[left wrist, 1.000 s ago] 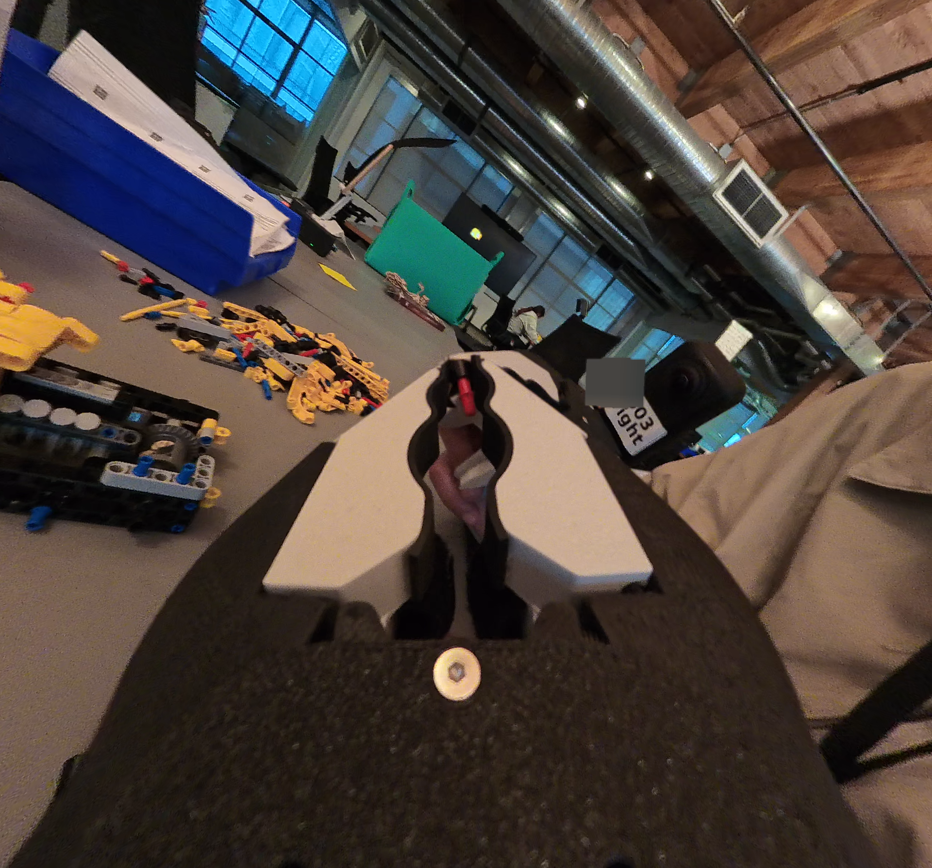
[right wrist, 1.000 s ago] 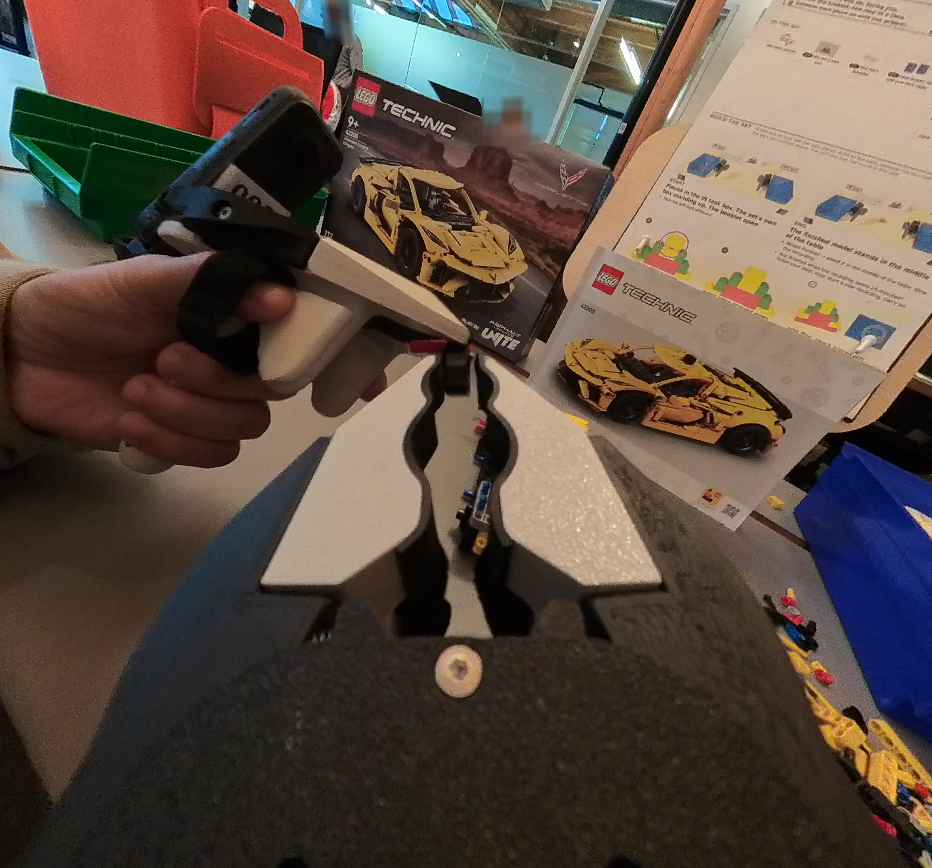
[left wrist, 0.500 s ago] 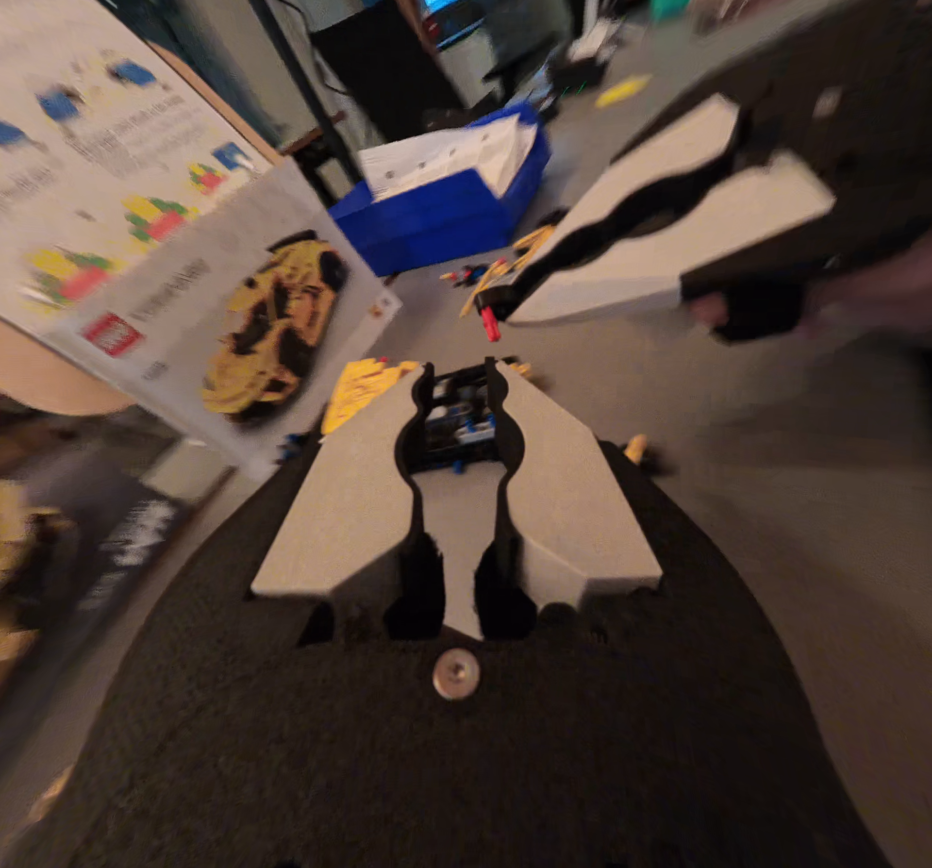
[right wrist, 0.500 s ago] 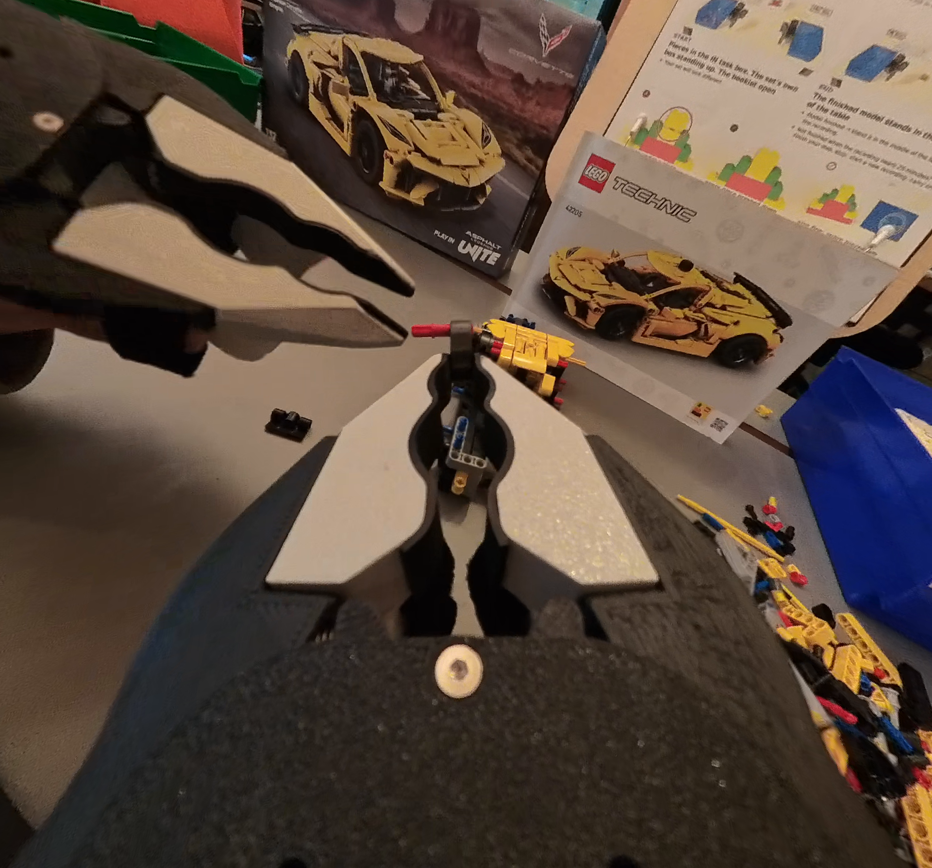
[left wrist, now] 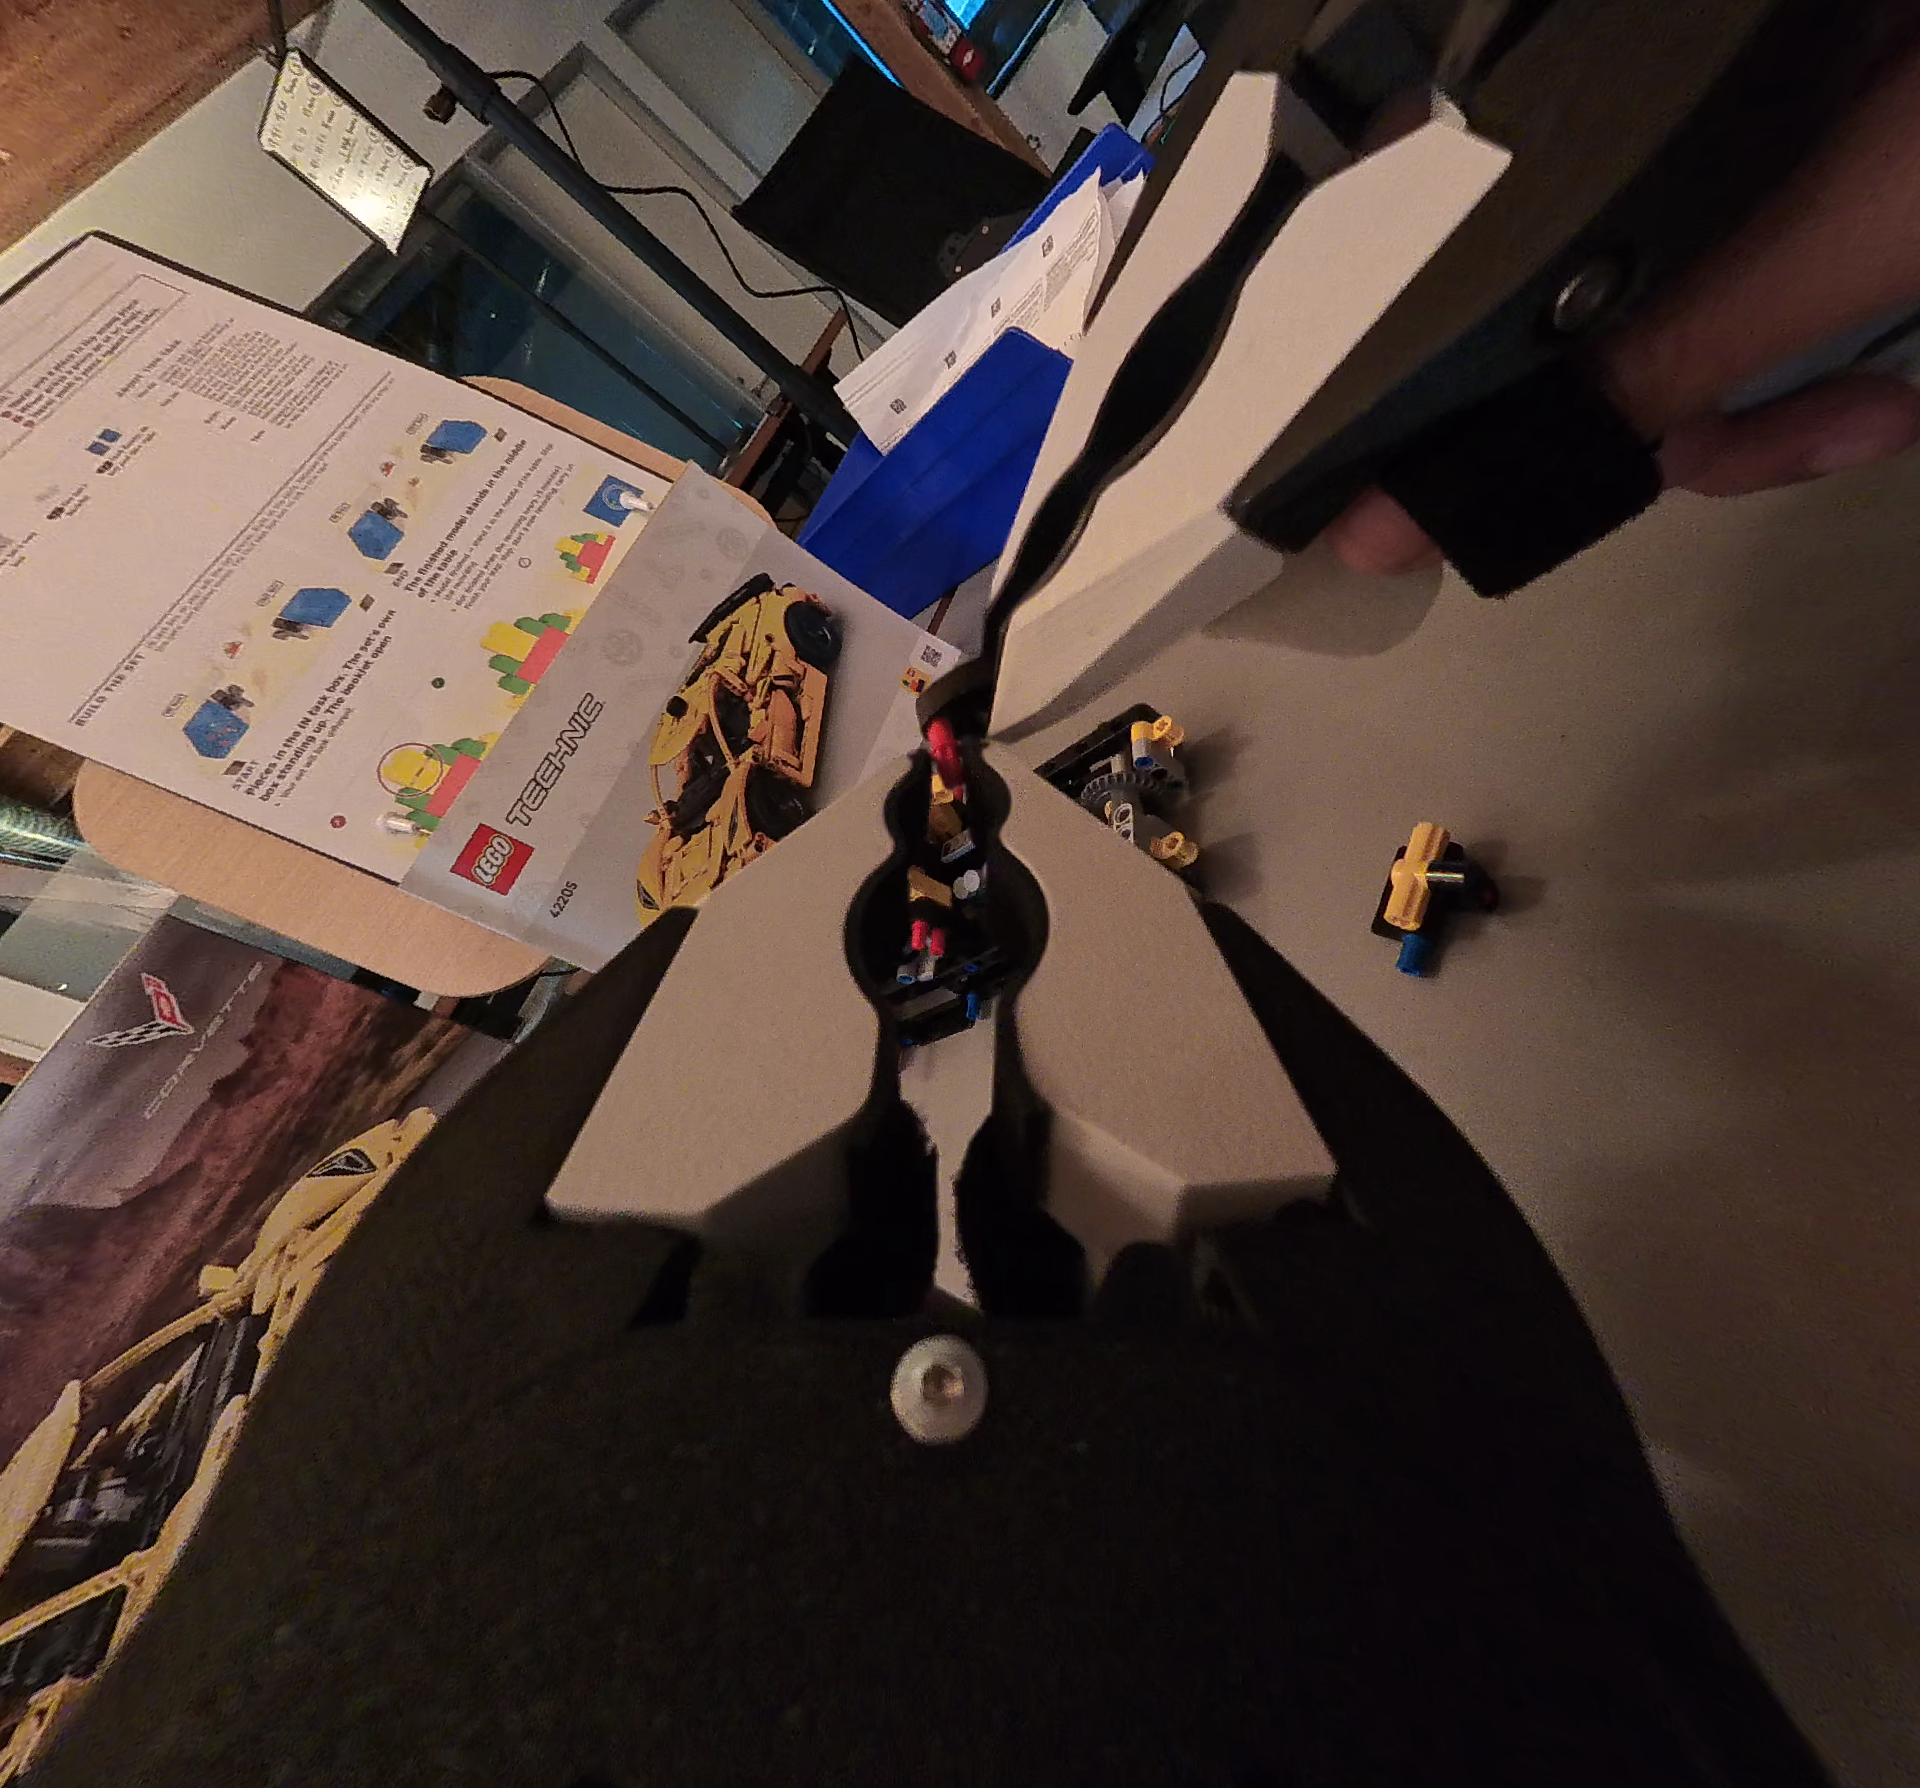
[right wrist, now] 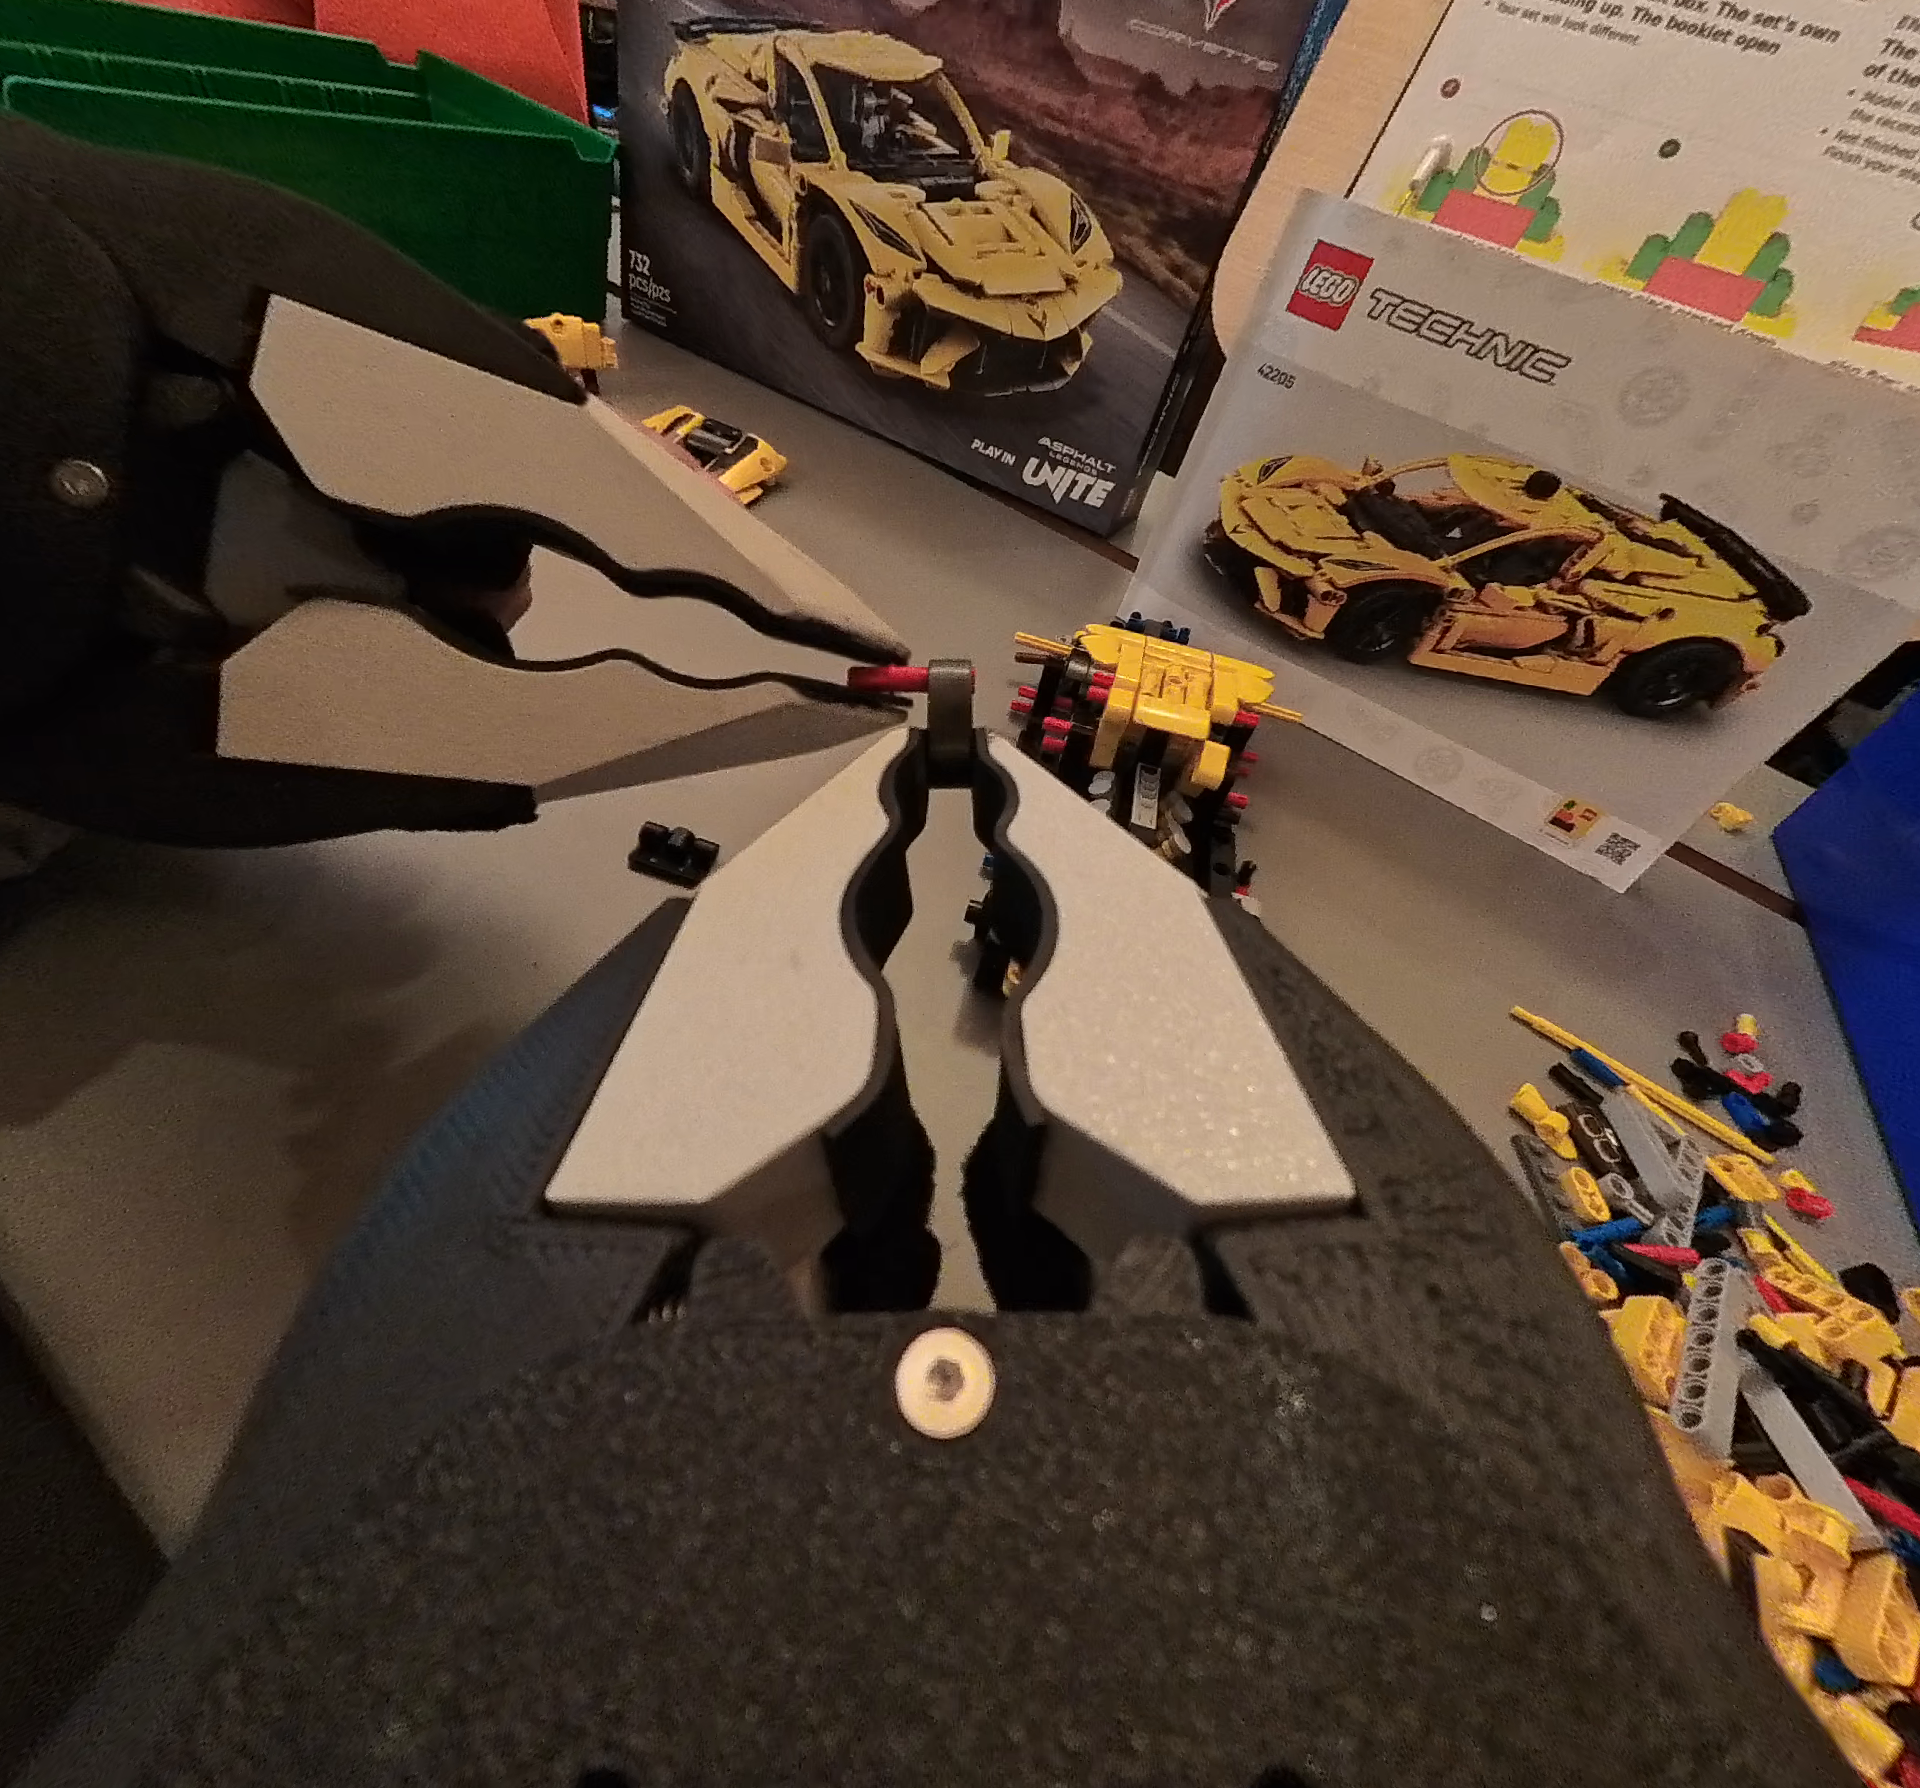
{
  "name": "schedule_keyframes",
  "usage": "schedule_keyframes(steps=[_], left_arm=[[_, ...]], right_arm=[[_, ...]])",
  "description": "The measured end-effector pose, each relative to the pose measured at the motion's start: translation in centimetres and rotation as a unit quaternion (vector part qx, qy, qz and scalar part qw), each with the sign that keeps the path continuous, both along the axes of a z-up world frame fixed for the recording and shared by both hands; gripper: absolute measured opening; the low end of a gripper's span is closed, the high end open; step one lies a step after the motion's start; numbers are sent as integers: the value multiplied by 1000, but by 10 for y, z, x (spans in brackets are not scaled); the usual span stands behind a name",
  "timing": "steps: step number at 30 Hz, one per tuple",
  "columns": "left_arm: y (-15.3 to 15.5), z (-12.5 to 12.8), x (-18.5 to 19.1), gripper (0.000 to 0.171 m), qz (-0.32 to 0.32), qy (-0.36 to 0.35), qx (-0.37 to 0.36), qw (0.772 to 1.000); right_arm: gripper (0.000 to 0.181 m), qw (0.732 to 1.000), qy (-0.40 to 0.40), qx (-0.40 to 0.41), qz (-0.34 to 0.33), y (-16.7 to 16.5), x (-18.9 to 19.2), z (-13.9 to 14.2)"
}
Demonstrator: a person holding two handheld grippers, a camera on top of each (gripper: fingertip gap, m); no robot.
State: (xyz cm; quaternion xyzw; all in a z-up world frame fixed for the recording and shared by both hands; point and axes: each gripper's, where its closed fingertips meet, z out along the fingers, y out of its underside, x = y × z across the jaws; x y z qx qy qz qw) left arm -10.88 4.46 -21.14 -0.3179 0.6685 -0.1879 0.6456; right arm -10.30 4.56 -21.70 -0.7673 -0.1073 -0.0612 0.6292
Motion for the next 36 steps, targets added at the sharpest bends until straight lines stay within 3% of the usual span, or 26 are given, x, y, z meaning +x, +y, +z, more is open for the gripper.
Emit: schedule_keyframes(steps=[6, 9, 12, 15, 17, 22, 27, 28, 30, 31, 33, 34, 36], left_arm=[[2, -4, 0, 3, 12, 11, 30, 999], [0, 1, -4, 3, -2, 1, 60, 998], [-8, 5, -8, 4, -37, -13, 92, 995], [-22, 8, -11, 4, -83, -26, 85, 993], [-30, 8, -13, 4, -109, -31, 87, 990], [-42, 6, -13, 3, -136, -30, 92, 986], [-47, 11, -19, 3, -154, -15, 46, 987], [-43, 17, -22, 3, -145, -23, 45, 988], [-28, 34, -30, 3, -128, -51, 15, 990], [-23, 39, -32, 3, -124, -57, -5, 991], [-21, 31, -26, 3, -123, -43, -36, 991], [-20, 20, -21, 3, -121, -25, -45, 991], [-18, -9, -11, 3, -108, 33, -56, 992]], right_arm=[[7, 1000, 17, -9, 4, 2, 0, -5], [14, 991, 121, 2, 65, -1, -8, -1], [19, 953, 251, -13, 167, -10, -15, 7], [23, 885, 378, -47, 267, -25, -20, 15], [27, 852, 414, -73, 312, -34, -24, 16], [13, 847, 400, -96, 336, -42, -27, 11], [12, 817, 426, -107, 373, -48, -29, 16], [12, 808, 453, -91, 365, -47, -18, 23], [11, 769, 550, 0, 324, -53, 55, 46], [11, 777, 555, 19, 297, -59, 85, 46], [11, 815, 515, 0, 267, -69, 107, 40], [11, 842, 483, -27, 238, -69, 113, 31], [12, 929, 336, -130, 80, -64, 149, -22]])
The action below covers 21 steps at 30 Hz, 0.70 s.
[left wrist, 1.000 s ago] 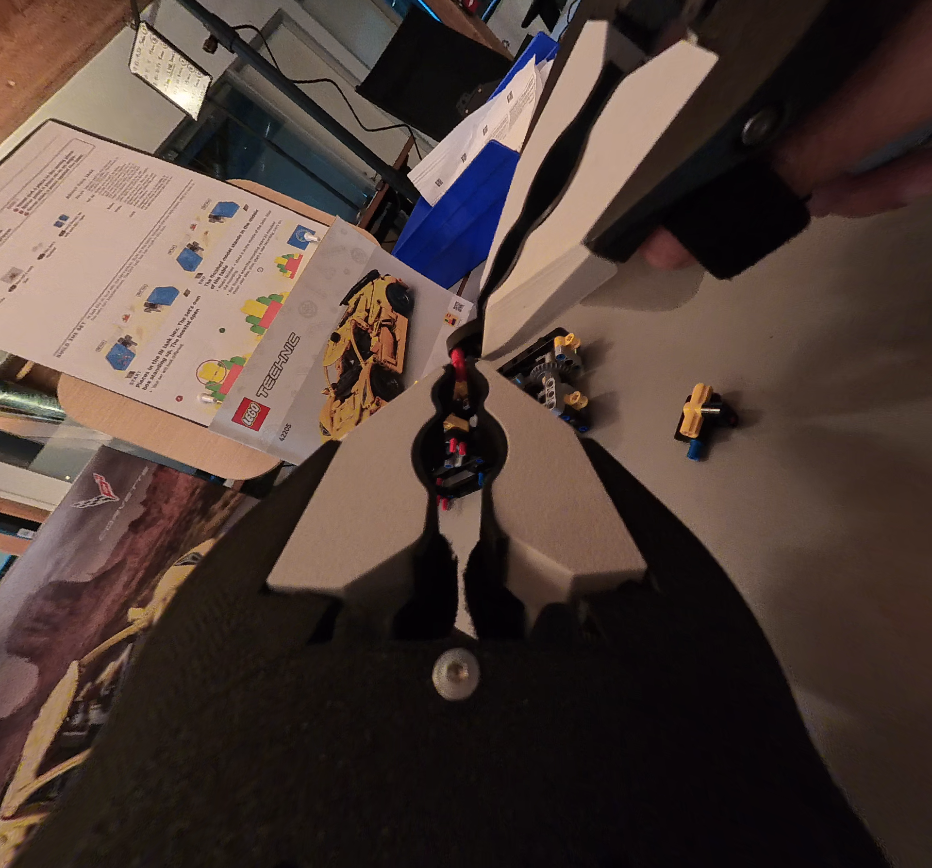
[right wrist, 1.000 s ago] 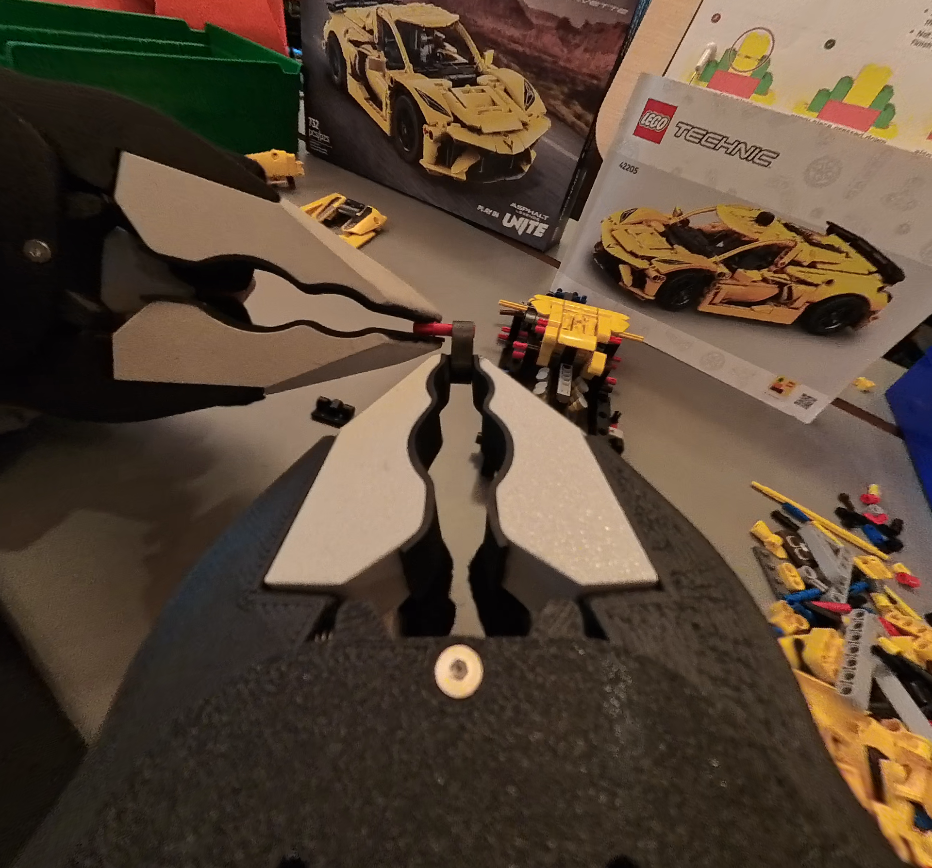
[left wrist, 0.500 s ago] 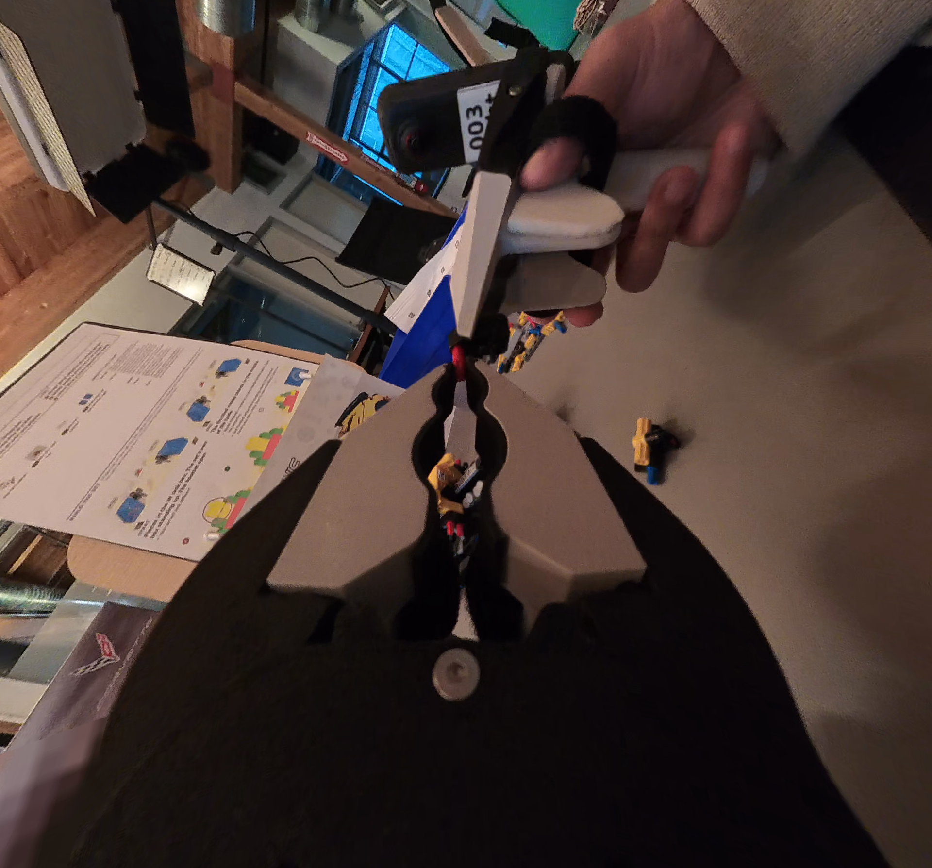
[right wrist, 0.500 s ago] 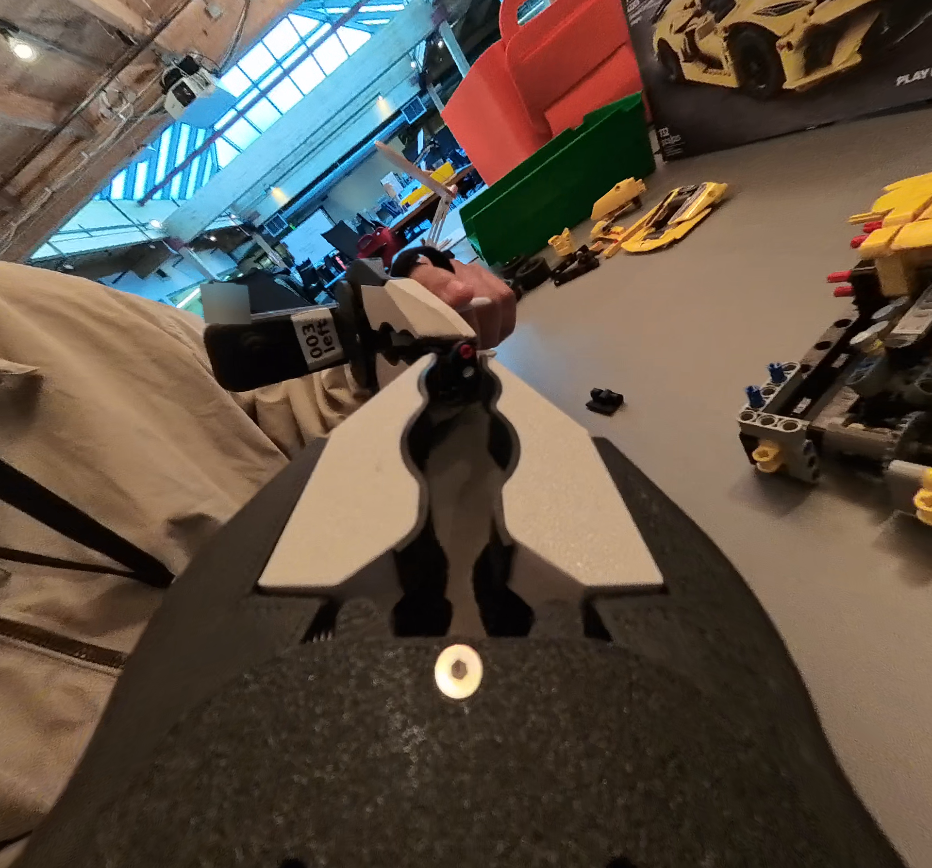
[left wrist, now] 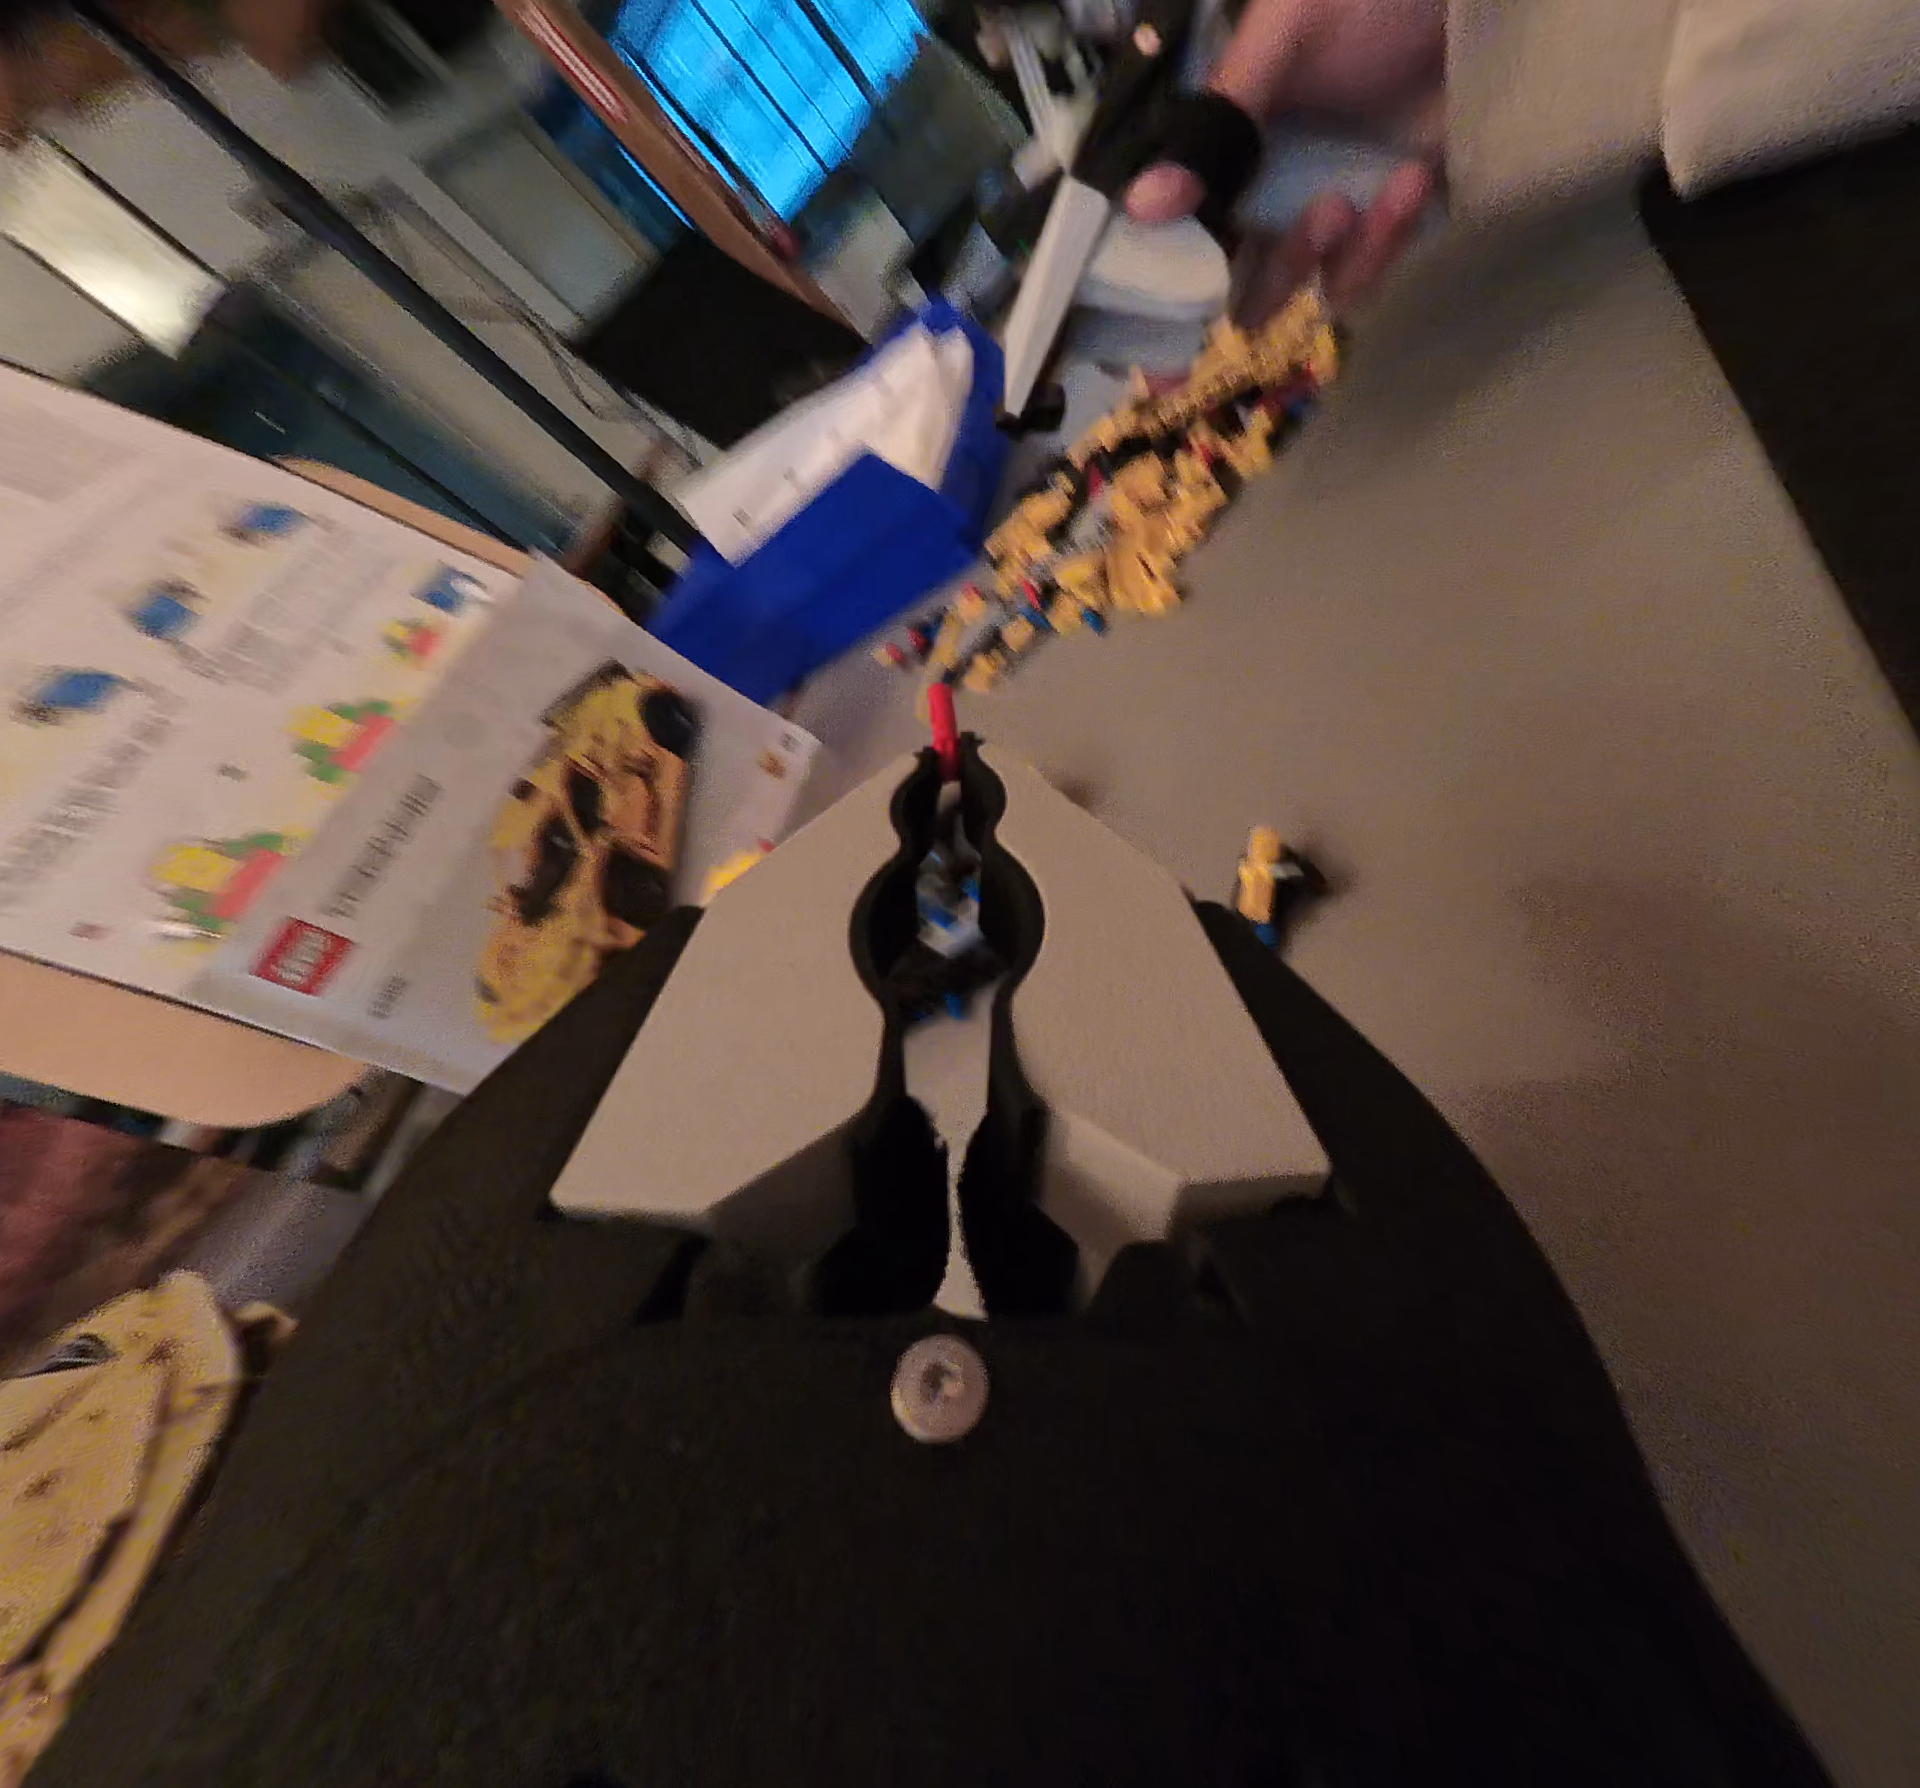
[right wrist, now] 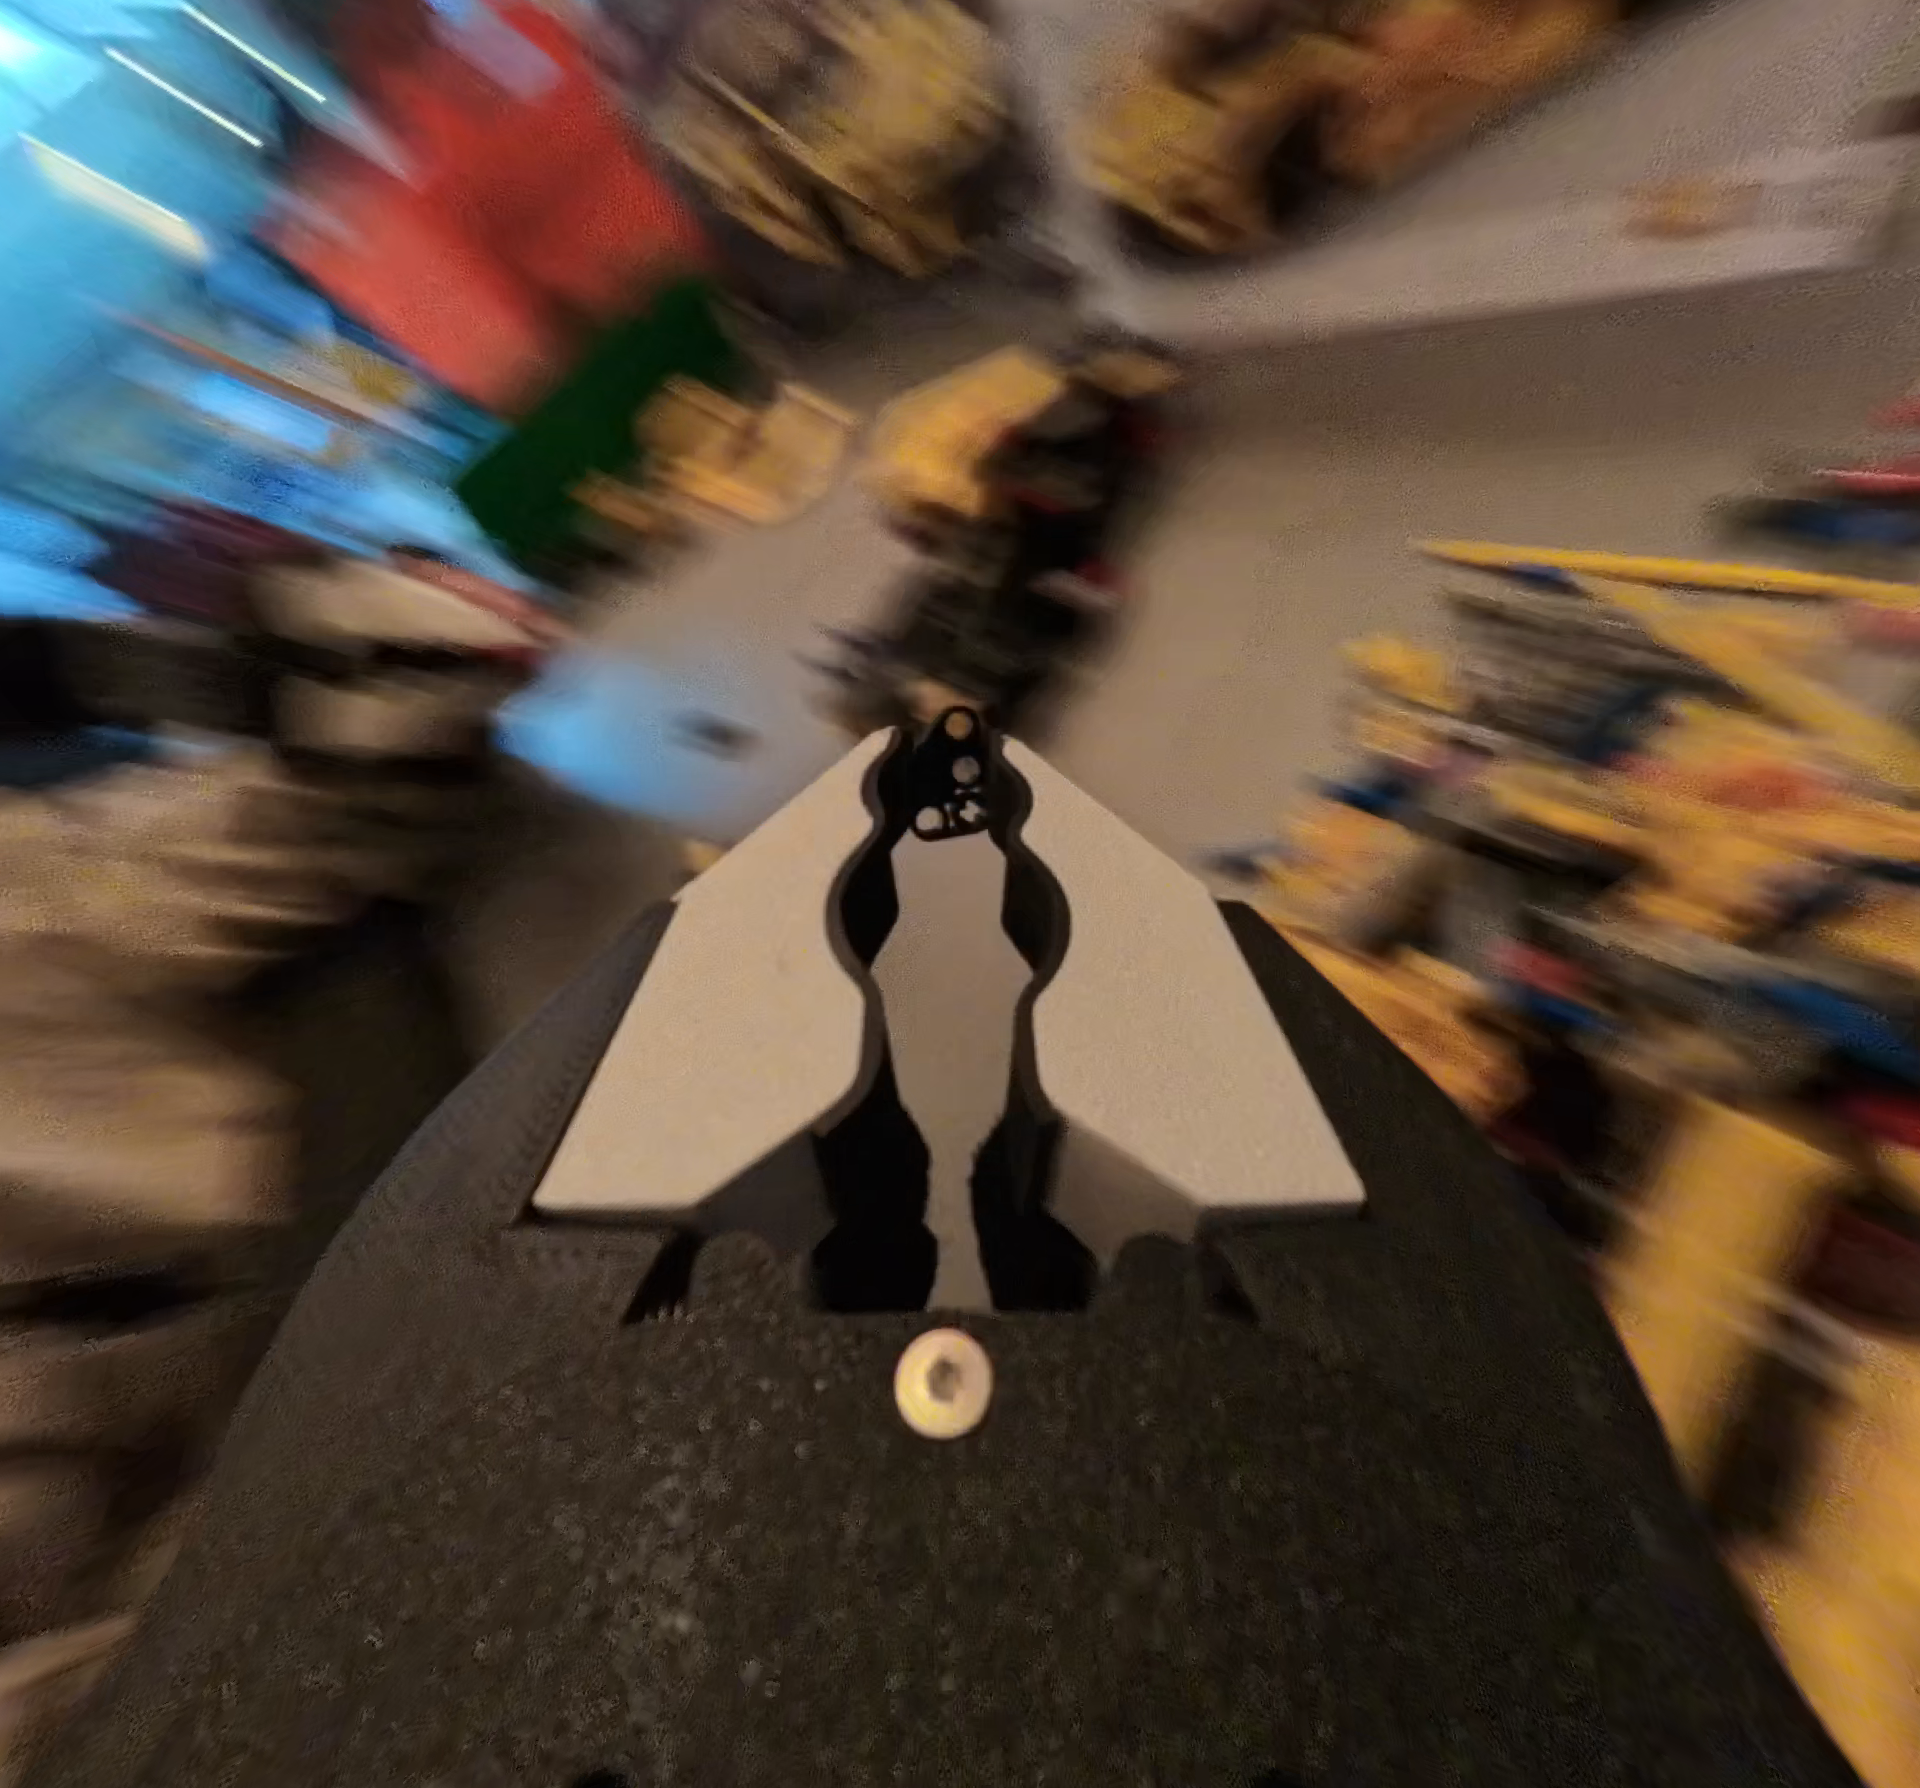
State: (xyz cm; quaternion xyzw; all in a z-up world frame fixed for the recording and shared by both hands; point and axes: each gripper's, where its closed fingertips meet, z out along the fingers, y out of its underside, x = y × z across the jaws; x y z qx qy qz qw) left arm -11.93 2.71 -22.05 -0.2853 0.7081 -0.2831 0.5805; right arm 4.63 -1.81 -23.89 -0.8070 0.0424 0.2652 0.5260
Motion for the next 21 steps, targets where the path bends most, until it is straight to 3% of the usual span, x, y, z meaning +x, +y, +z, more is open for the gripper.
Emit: schedule_keyframes(steps=[2, 4, 6, 8, 10, 11, 13, 14, 18, 21], left_arm=[[3, -16, 7, 3, 12, 35, -19, 999], [5, -21, 11, 4, 22, 46, -43, 998], [4, -15, 11, 4, 20, 26, -44, 999], [3, -11, 10, 4, 18, 9, -33, 999], [-1, -7, 8, 4, 6, -6, -9, 1000], [-3, -6, 7, 4, 1, -14, 0, 1000], [-9, -2, 5, 4, -11, -24, 5, 1000], [-11, 1, 4, 4, -16, -31, 3, 999], [-15, 8, 2, 4, -21, -43, 3, 999], [-16, 11, 2, 4, -18, -47, 9, 999]], right_arm=[[13, 976, -170, -111, -83, -11, 44, -43], [14, 954, -226, -161, -114, -18, 62, -61], [34, 945, -247, -157, -147, -14, 70, -62], [36, 949, -252, -126, -142, -4, 54, -46], [31, 977, -192, -39, -81, 17, 0, -15], [28, 993, -119, 6, -19, 26, -42, 0], [29, 991, 41, 44, 116, 31, -119, 20], [30, 983, 95, 40, 150, 34, -140, 21], [24, 949, 221, 45, 220, 32, -176, 28], [15, 953, 209, 60, 210, 34, -176, 32]])
